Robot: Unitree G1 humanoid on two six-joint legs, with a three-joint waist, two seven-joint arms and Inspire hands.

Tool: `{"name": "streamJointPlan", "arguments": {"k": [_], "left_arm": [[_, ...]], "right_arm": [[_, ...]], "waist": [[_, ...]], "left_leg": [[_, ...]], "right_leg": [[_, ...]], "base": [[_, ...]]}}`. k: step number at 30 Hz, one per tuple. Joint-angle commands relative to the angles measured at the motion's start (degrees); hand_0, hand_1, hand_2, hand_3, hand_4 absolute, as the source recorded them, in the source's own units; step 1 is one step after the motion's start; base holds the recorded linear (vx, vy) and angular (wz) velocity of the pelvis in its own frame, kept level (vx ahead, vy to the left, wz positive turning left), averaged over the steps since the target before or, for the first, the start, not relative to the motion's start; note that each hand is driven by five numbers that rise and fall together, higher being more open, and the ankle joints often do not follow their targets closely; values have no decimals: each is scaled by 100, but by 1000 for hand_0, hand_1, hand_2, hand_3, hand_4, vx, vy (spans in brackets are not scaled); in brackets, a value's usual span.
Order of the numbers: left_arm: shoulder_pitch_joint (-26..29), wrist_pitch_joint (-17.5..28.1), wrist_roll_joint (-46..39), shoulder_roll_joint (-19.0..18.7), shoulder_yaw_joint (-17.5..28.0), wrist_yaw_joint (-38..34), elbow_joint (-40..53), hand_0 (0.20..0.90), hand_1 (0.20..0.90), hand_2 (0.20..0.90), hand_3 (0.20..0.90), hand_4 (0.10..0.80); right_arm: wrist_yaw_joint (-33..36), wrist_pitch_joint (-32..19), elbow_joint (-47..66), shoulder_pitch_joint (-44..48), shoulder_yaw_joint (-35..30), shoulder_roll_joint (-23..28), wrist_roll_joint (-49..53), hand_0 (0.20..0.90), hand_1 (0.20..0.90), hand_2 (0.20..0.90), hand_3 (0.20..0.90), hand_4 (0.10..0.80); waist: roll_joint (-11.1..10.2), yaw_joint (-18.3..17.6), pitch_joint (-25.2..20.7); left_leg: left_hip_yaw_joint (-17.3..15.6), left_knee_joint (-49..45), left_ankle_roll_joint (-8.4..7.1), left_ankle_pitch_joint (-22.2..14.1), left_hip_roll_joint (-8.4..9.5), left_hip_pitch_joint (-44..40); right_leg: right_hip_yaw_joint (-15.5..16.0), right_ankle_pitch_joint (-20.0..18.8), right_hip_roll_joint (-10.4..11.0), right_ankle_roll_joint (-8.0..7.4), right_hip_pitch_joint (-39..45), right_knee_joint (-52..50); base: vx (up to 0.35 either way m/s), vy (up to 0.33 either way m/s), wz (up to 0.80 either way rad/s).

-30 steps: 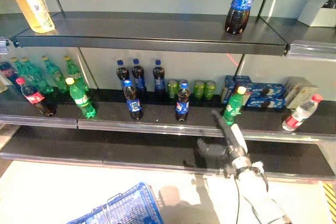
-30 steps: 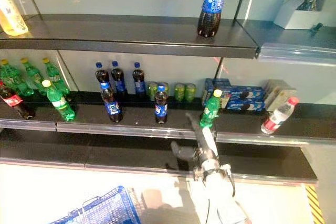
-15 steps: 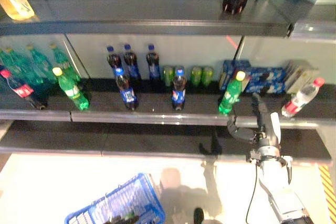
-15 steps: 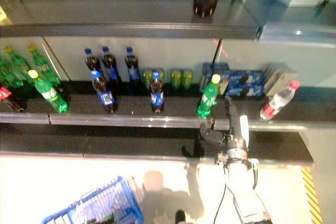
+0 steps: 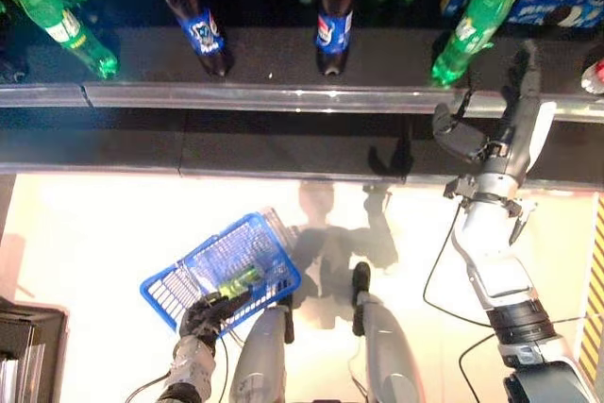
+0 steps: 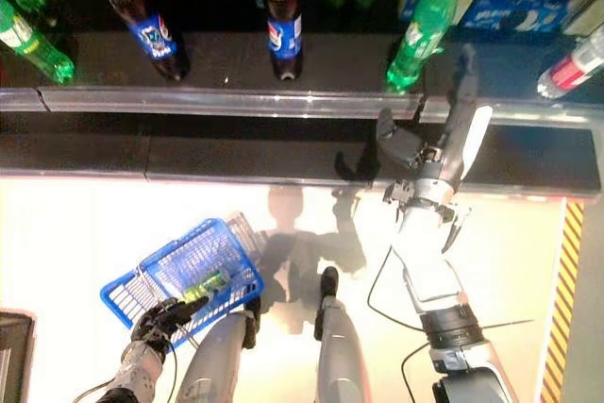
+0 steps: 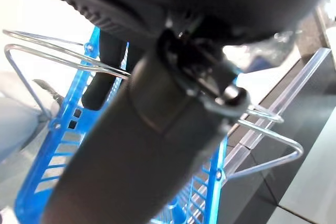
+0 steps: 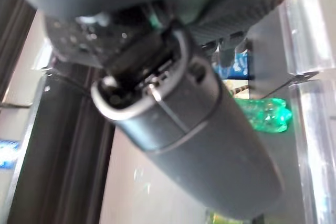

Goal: Pick up the drink and place into the basket.

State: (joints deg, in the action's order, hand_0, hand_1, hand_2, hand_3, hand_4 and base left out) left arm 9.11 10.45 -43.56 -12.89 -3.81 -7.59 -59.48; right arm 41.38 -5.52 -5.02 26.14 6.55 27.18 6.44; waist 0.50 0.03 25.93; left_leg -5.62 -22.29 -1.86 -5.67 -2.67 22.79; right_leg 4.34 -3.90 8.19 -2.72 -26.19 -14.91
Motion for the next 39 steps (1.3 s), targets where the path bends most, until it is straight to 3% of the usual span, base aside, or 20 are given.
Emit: {"name": "streamJointPlan", "arguments": {"k": [1,14,27,39], "left_arm": [[-370,0,-7,201,-420,163,79,300,300,300,200,100],[-177,-137,-153,52,-689,237,351,300,300,300,200,100],[-167,-174,-340,-68,-904,146,669,300,300,300,200,100],[-293,-196,-473,-273,-999,172,908,300,300,300,200,100]], "right_arm": [[376,-539,390,886,-317,339,216,900,900,900,900,800],[521,-150,-609,2798,-102,864,1312,900,900,900,900,800],[878,54,-1263,3863,145,1253,1819,900,900,900,900,800],[725,-418,-1908,4493,296,1607,2857,900,900,900,900,800]], "waist": [[6,84,-150],[248,332,252],[363,446,386],[375,559,386]], "left_leg": [[515,-225,-74,490,-89,372],[589,-407,-56,704,32,781],[581,-284,6,722,140,1079],[620,-210,14,709,179,1217]], "right_leg": [[36,289,110,9,155,-434],[95,350,99,88,-172,-583],[123,320,74,101,-524,-590],[213,342,61,115,-662,-609]], "base": [[-39,12,-1],[-1,-5,-1],[0,0,0],[1,-15,1]]}}
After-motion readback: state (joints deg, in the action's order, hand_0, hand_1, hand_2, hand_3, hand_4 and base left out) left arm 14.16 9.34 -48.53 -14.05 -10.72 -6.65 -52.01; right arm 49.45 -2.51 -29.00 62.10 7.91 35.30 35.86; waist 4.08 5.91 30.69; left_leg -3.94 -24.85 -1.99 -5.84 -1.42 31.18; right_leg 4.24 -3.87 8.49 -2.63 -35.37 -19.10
